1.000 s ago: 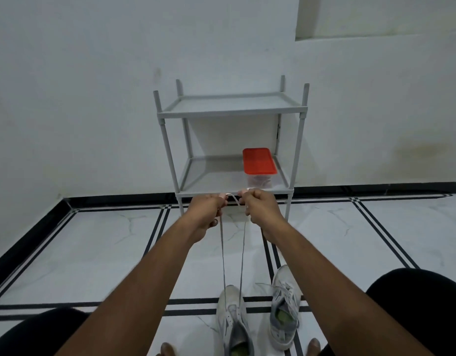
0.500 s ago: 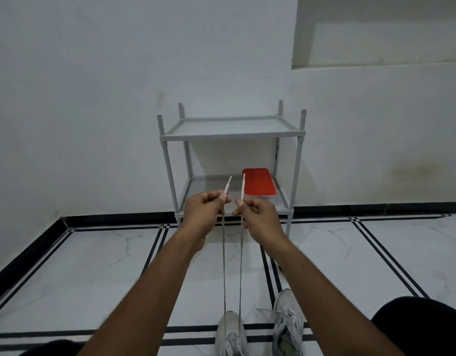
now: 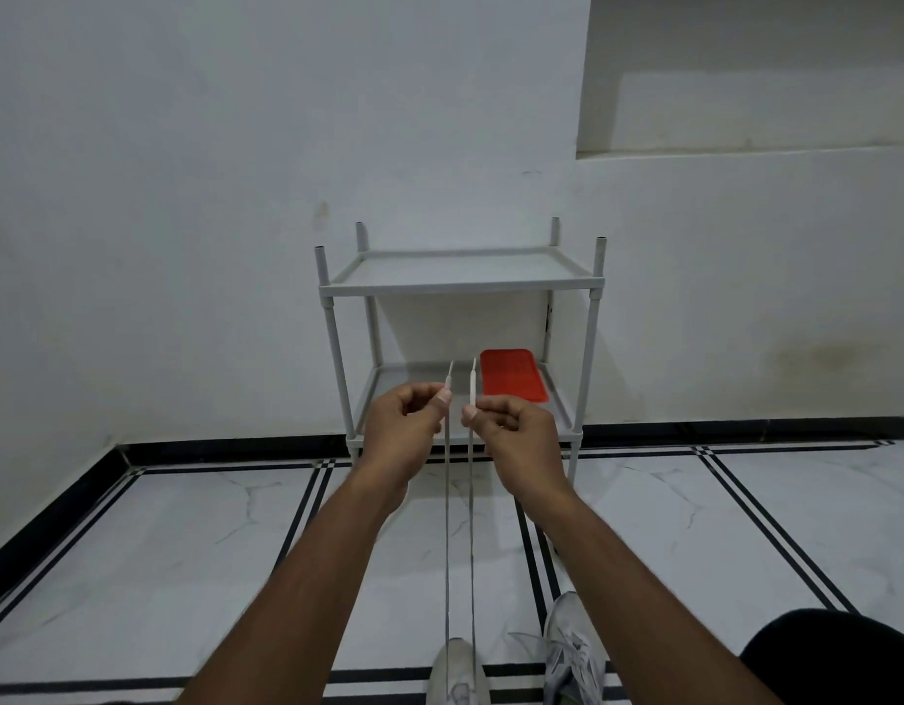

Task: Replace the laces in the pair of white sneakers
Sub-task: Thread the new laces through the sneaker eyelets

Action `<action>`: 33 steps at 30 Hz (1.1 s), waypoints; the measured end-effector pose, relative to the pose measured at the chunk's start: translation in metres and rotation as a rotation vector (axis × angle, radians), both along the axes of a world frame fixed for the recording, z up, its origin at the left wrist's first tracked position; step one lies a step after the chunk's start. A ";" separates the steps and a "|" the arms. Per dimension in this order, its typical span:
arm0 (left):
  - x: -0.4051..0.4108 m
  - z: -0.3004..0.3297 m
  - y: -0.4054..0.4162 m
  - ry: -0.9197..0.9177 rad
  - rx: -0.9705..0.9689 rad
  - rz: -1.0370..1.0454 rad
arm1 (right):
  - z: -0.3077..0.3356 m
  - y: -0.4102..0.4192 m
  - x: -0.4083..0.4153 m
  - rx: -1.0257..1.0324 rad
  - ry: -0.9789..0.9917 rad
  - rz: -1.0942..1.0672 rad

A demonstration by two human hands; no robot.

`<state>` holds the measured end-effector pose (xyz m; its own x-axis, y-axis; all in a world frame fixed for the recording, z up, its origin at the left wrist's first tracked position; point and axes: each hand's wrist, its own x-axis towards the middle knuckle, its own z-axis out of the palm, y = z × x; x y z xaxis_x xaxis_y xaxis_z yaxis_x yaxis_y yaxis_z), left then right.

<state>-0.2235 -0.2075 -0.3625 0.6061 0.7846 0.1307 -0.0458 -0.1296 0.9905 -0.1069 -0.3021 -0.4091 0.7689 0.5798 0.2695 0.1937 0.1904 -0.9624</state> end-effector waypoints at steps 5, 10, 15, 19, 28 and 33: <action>0.001 0.000 -0.003 0.008 -0.008 -0.009 | 0.001 0.000 -0.002 -0.002 -0.022 -0.008; 0.002 0.002 -0.003 0.010 -0.009 -0.010 | 0.002 -0.001 -0.002 0.007 -0.021 0.008; 0.002 0.003 -0.004 0.010 -0.004 -0.014 | 0.004 -0.002 -0.004 0.018 -0.010 0.026; 0.003 0.003 -0.004 0.009 0.000 -0.015 | 0.003 -0.003 -0.005 0.011 -0.002 0.051; 0.003 0.005 -0.003 0.008 0.001 -0.013 | 0.002 -0.002 -0.006 0.000 0.009 0.081; 0.002 0.007 -0.002 0.008 0.013 -0.009 | 0.002 -0.001 -0.006 -0.005 0.009 0.088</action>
<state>-0.2218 -0.2095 -0.3558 0.6139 0.7776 0.1358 -0.0392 -0.1417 0.9891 -0.1130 -0.3031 -0.4069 0.7172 0.6466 0.2601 0.1679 0.2020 -0.9649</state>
